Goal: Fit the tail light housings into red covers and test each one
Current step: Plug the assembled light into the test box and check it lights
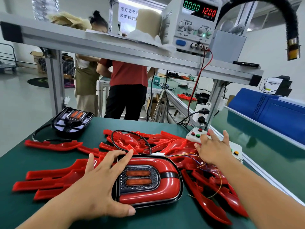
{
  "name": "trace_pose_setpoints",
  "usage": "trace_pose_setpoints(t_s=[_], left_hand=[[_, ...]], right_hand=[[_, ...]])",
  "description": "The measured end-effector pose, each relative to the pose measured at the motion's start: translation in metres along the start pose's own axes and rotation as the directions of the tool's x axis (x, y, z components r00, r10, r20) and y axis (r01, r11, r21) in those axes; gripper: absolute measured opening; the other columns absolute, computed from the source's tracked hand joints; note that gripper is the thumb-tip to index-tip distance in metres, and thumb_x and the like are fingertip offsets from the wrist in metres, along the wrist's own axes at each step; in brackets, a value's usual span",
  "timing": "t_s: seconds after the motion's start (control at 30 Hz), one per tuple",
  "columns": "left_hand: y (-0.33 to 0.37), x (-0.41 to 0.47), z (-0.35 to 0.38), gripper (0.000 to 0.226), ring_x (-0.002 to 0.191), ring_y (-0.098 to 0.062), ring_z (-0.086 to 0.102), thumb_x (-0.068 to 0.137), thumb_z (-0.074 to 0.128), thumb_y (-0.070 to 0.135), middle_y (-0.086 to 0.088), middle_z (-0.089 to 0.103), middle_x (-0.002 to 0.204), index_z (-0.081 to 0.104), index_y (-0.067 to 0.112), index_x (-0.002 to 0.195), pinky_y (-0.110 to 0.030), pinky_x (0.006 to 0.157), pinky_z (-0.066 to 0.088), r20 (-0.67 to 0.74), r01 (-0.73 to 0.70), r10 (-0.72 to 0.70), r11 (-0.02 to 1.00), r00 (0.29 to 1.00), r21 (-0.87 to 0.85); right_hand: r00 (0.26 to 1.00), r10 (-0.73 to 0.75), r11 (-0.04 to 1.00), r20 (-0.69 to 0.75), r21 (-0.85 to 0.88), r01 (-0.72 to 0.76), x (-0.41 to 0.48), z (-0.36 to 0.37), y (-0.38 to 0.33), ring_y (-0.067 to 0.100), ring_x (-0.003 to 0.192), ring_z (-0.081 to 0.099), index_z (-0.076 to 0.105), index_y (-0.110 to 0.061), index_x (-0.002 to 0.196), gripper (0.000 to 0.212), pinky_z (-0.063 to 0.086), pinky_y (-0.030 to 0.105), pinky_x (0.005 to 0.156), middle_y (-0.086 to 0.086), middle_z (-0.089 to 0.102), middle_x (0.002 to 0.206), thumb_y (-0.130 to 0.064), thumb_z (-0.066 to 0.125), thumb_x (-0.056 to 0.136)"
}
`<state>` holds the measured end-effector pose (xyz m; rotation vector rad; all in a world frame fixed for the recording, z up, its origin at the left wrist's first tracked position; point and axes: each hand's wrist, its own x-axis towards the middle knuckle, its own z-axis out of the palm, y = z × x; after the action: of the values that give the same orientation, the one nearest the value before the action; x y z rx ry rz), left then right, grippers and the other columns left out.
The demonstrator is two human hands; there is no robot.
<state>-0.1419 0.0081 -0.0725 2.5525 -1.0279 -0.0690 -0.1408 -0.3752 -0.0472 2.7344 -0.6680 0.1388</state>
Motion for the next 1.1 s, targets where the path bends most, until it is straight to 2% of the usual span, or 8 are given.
trace_pose_setpoints(t_s=[0.1,0.27,0.47,0.6,0.7,0.77,0.87,1.1], left_hand=[[-0.001,0.000,0.000,0.131,0.132,0.002,-0.008,0.044,0.056,0.095,0.042,-0.018,0.137,-0.035,0.063,0.131,-0.044,0.108,-0.028,-0.023,0.012,-0.012,1.000,1.000,-0.011],[0.000,-0.001,-0.001,0.131,0.125,0.005,-0.006,0.043,0.058,0.094,0.046,-0.019,0.132,-0.035,0.063,0.131,-0.042,0.106,-0.029,-0.031,0.006,-0.006,1.000,1.000,-0.001],[0.002,-0.002,-0.004,0.132,0.123,0.006,-0.017,0.045,0.058,0.093,0.049,-0.023,0.126,-0.039,0.062,0.129,-0.039,0.101,-0.032,0.002,0.015,-0.015,1.000,1.000,0.001],[0.002,-0.001,-0.002,0.132,0.135,0.004,-0.001,0.046,0.055,0.095,0.036,-0.014,0.141,-0.038,0.058,0.132,-0.046,0.109,-0.028,0.001,0.009,-0.009,1.000,1.000,0.021],[0.002,0.000,-0.002,0.129,0.129,0.005,0.006,0.047,0.055,0.094,0.040,-0.016,0.137,-0.039,0.060,0.130,-0.042,0.105,-0.032,0.012,0.012,-0.012,1.000,1.000,0.006],[0.001,0.000,-0.002,0.129,0.126,0.006,0.006,0.046,0.056,0.094,0.043,-0.017,0.135,-0.038,0.062,0.130,-0.040,0.104,-0.033,0.011,0.011,-0.011,1.000,1.000,-0.007],[0.000,0.000,0.000,0.130,0.126,0.006,0.008,0.046,0.056,0.093,0.045,-0.018,0.133,-0.037,0.061,0.130,-0.040,0.105,-0.032,0.002,0.012,-0.012,1.000,1.000,-0.017],[0.000,0.000,-0.001,0.131,0.128,0.003,0.007,0.044,0.054,0.096,0.043,-0.018,0.135,-0.037,0.060,0.131,-0.042,0.105,-0.032,0.014,0.019,-0.019,1.000,1.000,-0.014]], right_hand=[[0.998,-0.055,0.994,0.005,-0.096,0.055,0.000,-0.009,-0.002,0.016,0.151,0.009,0.027,-0.020,0.148,0.057,-0.020,0.055,0.111,0.008,0.018,0.162,-0.050,0.016,0.101],[0.995,-0.079,0.990,0.054,-0.117,0.085,0.001,-0.017,-0.001,0.017,0.150,0.013,0.025,-0.021,0.150,0.057,-0.020,0.055,0.112,0.008,0.015,0.163,-0.050,0.017,0.102],[0.995,-0.078,0.992,0.062,-0.096,0.083,-0.002,-0.018,-0.002,0.017,0.150,0.012,0.028,-0.021,0.148,0.055,-0.017,0.056,0.113,0.008,0.021,0.161,-0.050,0.018,0.102],[0.996,-0.023,0.999,0.090,0.039,0.019,-0.006,-0.012,-0.001,0.019,0.151,0.004,0.030,-0.020,0.144,0.052,-0.008,0.059,0.114,0.005,0.031,0.157,-0.049,0.019,0.102],[0.993,0.048,0.983,0.108,0.170,-0.066,-0.013,-0.004,0.002,0.030,0.150,0.004,0.028,-0.020,0.139,0.050,0.001,0.061,0.113,0.006,0.035,0.155,-0.051,0.021,0.101],[0.991,0.088,0.975,0.100,0.194,-0.106,-0.018,0.001,0.004,0.037,0.149,0.006,0.023,-0.019,0.143,0.055,0.005,0.061,0.112,0.005,0.026,0.159,-0.054,0.019,0.100],[0.986,0.144,0.964,0.083,0.214,-0.159,-0.024,0.006,0.006,0.040,0.147,0.010,0.026,-0.019,0.143,0.063,0.007,0.061,0.112,0.008,0.010,0.163,-0.061,0.018,0.097],[0.985,0.154,0.971,0.082,0.171,-0.167,-0.029,0.009,0.008,0.045,0.141,0.020,0.024,-0.022,0.145,0.069,0.011,0.062,0.111,0.012,0.002,0.163,-0.067,0.016,0.094]])
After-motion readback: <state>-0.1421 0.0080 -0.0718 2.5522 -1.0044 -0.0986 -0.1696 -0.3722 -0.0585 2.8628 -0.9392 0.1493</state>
